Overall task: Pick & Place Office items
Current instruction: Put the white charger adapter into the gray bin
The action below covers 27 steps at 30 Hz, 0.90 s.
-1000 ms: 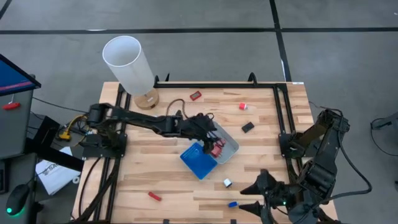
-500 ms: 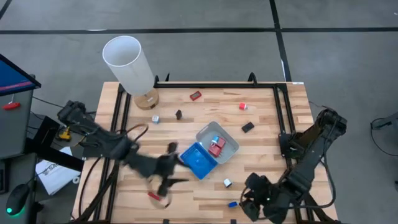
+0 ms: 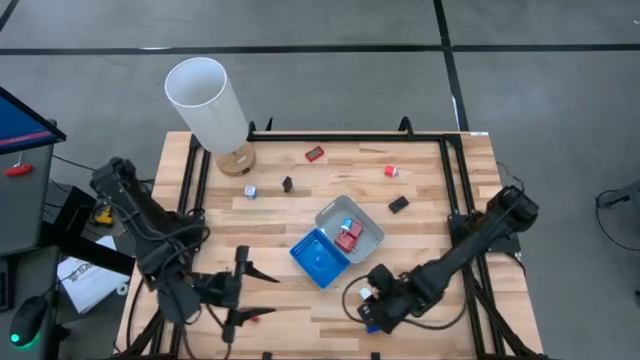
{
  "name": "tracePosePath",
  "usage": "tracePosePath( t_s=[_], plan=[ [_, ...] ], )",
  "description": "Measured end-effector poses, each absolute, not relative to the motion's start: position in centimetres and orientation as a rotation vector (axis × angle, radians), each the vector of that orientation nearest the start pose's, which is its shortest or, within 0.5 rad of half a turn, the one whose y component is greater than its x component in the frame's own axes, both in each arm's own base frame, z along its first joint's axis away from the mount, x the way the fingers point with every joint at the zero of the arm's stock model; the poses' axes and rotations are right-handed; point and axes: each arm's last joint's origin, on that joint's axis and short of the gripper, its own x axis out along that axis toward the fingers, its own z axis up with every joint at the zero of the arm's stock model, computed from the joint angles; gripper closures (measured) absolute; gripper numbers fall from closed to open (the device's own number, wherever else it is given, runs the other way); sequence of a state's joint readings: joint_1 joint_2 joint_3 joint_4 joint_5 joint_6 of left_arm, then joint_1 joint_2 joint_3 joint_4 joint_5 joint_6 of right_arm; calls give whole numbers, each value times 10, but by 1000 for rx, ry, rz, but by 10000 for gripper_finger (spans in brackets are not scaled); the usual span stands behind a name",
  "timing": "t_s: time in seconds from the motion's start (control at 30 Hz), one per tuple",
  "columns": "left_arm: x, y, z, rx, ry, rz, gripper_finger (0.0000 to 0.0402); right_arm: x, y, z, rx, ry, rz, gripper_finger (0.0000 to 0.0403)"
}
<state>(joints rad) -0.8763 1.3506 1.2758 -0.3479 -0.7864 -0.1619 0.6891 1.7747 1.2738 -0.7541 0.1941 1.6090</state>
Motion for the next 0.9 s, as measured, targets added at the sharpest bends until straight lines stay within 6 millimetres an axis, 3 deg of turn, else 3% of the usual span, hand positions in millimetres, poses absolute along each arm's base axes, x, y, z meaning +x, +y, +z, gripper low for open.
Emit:
tracePosePath(
  t_s=[0.23, 0.5, 0.73, 0.9],
  plan=[
    [176, -208, 380, 145, 261, -81, 140, 294, 215, 187, 801, 1180, -598, 197],
    [170, -208, 381, 128, 265, -102, 140, 317, 199, 173, 739, 1261, -645, 181],
    [170, -207, 379, 140, 282, -104, 140, 322, 201, 154, 741, 1323, -656, 175],
    [170, -207, 379, 147, 288, -103, 141, 318, 203, 153, 730, 1335, -680, 181]
  ],
)
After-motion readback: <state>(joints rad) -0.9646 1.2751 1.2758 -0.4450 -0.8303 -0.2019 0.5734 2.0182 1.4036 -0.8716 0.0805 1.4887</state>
